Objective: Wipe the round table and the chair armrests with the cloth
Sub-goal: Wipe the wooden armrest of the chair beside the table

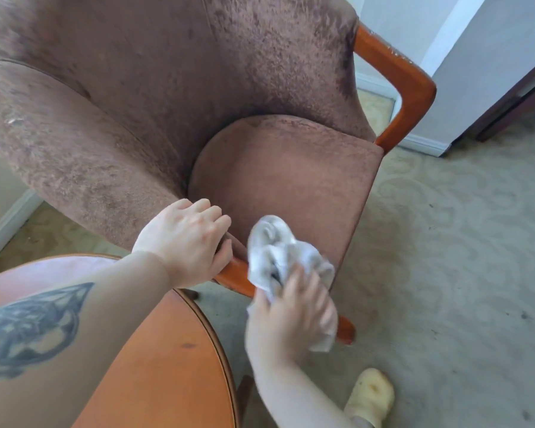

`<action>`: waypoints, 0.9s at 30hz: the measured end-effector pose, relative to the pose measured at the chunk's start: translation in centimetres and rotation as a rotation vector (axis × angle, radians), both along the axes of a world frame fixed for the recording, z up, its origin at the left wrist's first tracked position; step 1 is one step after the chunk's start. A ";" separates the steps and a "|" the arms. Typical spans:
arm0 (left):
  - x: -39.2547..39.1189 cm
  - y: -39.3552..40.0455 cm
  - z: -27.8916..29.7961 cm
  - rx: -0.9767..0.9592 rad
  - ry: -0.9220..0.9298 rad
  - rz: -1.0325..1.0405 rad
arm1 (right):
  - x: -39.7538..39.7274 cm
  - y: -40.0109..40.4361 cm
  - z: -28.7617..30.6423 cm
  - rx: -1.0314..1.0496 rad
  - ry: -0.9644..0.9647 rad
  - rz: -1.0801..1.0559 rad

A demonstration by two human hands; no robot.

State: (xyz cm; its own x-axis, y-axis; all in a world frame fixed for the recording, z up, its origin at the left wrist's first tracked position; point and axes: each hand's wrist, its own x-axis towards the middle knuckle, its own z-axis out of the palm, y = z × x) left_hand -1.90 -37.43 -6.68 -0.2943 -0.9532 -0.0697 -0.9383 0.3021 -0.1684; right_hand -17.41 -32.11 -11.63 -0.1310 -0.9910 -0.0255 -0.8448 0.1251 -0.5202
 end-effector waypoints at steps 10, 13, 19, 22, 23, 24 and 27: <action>-0.3 0.0 0.1 0.006 -0.004 -0.001 | -10.2 0.4 -3.8 -0.551 0.081 0.807; -0.3 -0.1 0.5 0.008 -0.018 -0.014 | -7.3 -0.7 -3.3 -0.652 0.457 1.228; -0.5 0.0 0.6 0.019 -0.024 0.003 | -5.6 -1.6 -3.2 -0.554 1.121 1.519; -0.4 0.0 0.4 0.007 -0.019 0.020 | -11.7 -2.4 -3.9 -0.632 1.087 1.601; -0.3 0.0 0.3 0.010 -0.020 0.024 | -13.1 -2.9 -4.1 -0.689 1.032 1.681; -0.3 0.0 0.1 0.011 -0.022 0.027 | -13.4 -3.5 -3.8 -0.714 0.994 1.744; -0.3 0.1 0.1 0.015 -0.016 0.023 | -9.1 -4.7 -3.0 -0.800 0.773 1.724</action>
State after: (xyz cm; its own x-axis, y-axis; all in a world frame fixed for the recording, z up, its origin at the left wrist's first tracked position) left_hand -2.17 -37.33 -6.56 -0.2707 -0.9586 -0.0888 -0.9423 0.2827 -0.1794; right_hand -26.54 -36.78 -14.67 0.9863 0.1629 -0.0244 0.1588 -0.9006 0.4047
